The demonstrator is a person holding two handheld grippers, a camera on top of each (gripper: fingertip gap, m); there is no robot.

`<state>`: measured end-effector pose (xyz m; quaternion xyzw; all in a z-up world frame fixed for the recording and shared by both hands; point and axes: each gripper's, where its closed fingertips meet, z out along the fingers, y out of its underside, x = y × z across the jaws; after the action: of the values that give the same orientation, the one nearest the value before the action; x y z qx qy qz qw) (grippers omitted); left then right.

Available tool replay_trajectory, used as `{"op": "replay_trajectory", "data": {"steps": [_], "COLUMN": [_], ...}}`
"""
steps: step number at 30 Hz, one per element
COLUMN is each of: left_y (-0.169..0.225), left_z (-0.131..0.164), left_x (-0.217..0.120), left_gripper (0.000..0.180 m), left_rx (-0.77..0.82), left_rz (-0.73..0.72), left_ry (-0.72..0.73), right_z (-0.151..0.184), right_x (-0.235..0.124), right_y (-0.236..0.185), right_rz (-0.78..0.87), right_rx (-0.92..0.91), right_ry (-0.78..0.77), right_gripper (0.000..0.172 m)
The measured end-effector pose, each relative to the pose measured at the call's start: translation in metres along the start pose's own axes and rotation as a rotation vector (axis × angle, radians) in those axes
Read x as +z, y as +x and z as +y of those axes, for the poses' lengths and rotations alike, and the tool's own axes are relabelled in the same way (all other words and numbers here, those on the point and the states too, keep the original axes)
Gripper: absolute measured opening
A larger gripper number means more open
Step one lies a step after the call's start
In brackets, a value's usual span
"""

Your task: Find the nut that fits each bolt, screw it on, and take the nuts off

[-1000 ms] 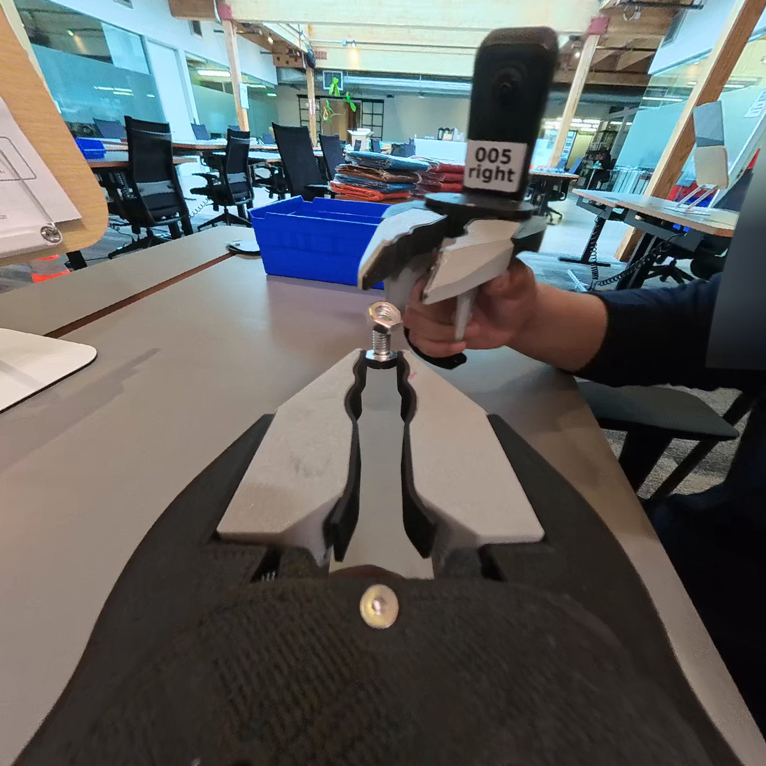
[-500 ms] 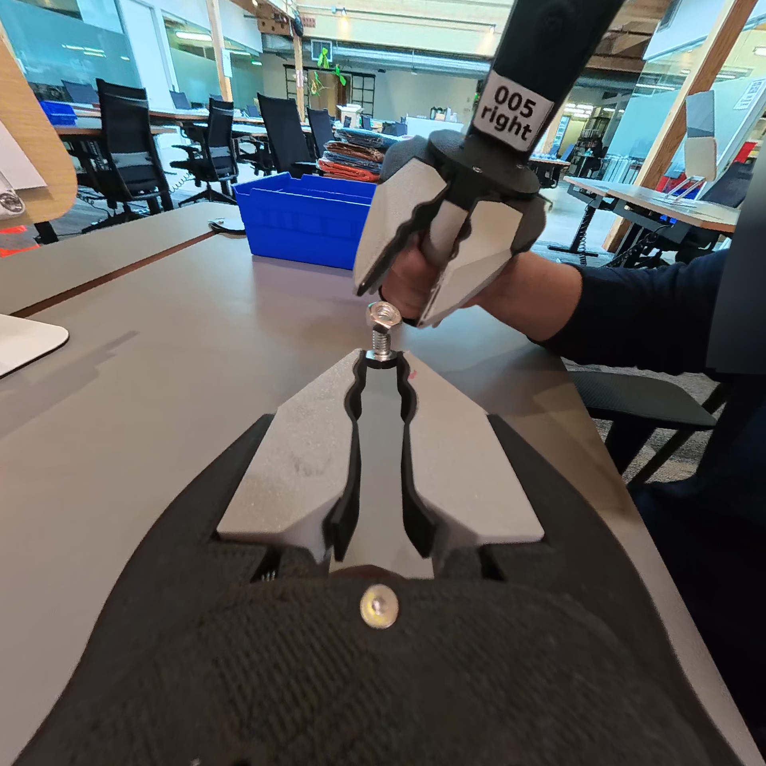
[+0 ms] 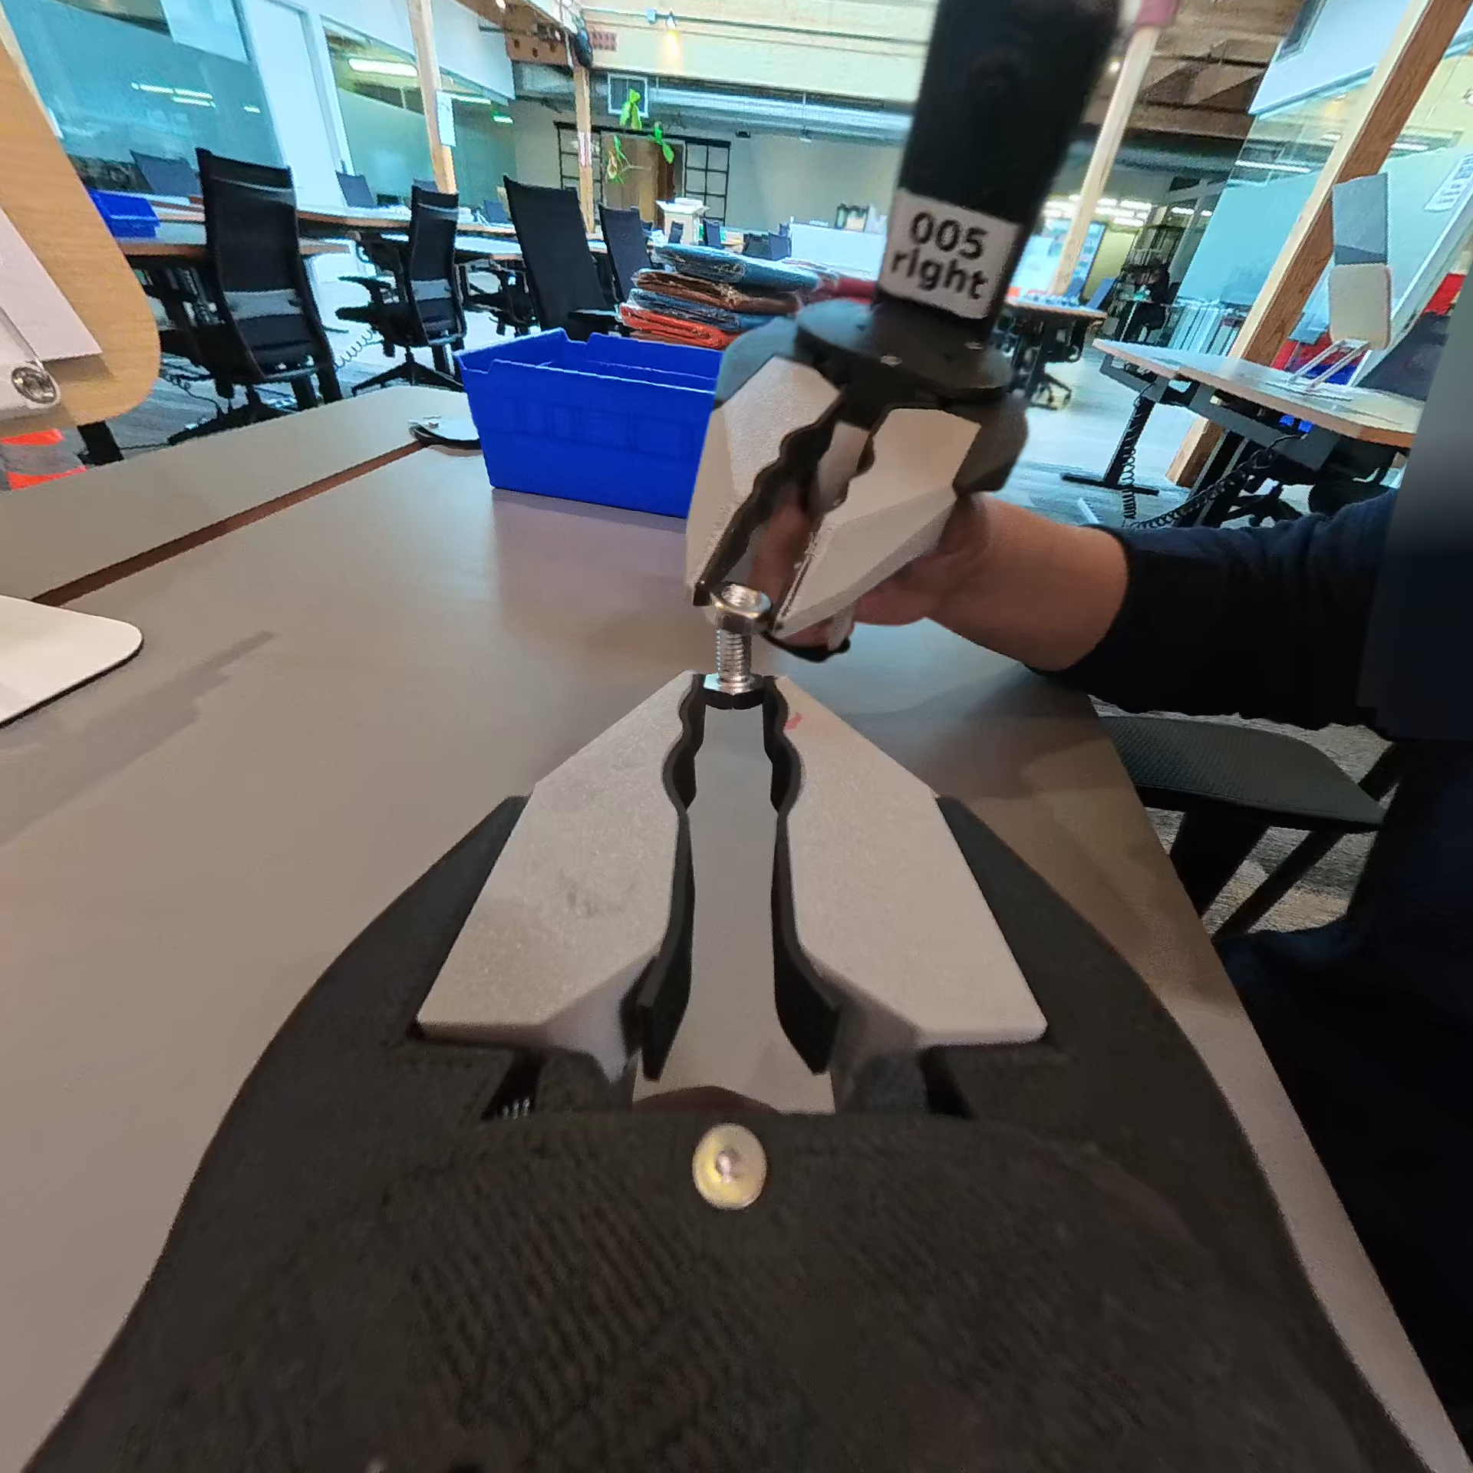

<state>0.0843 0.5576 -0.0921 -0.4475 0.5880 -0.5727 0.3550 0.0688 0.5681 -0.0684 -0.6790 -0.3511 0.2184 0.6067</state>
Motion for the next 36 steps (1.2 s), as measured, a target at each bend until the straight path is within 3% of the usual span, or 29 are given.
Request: {"op": "replay_trajectory", "data": {"steps": [4,7,19,36], "left_y": [0.008,0.012,0.008,0.003], "left_z": [-0.008,-0.011,-0.005,0.004], "left_x": [-0.002,-0.002,0.0,0.002], "left_gripper": [0.012,0.012,0.012,0.012], "left_rx": [0.044,0.073,0.058,0.074], "left_rz": [0.025,0.031,0.016,-0.016], "left_ry": [0.042,0.052,0.016,-0.031], "right_z": [-0.009,-0.013,-0.007,0.003], "right_x": [-0.005,-0.006,-0.003,-0.001], "right_y": [-0.006,-0.01,-0.008,-0.004], "right_rz": [-0.126,-0.177,-0.065,-0.048], "right_rx": [0.218,0.28,0.074,0.17], "right_ry": [0.14,0.186,0.121,0.076], "right_gripper": [0.011,0.011,0.012,0.012]}}
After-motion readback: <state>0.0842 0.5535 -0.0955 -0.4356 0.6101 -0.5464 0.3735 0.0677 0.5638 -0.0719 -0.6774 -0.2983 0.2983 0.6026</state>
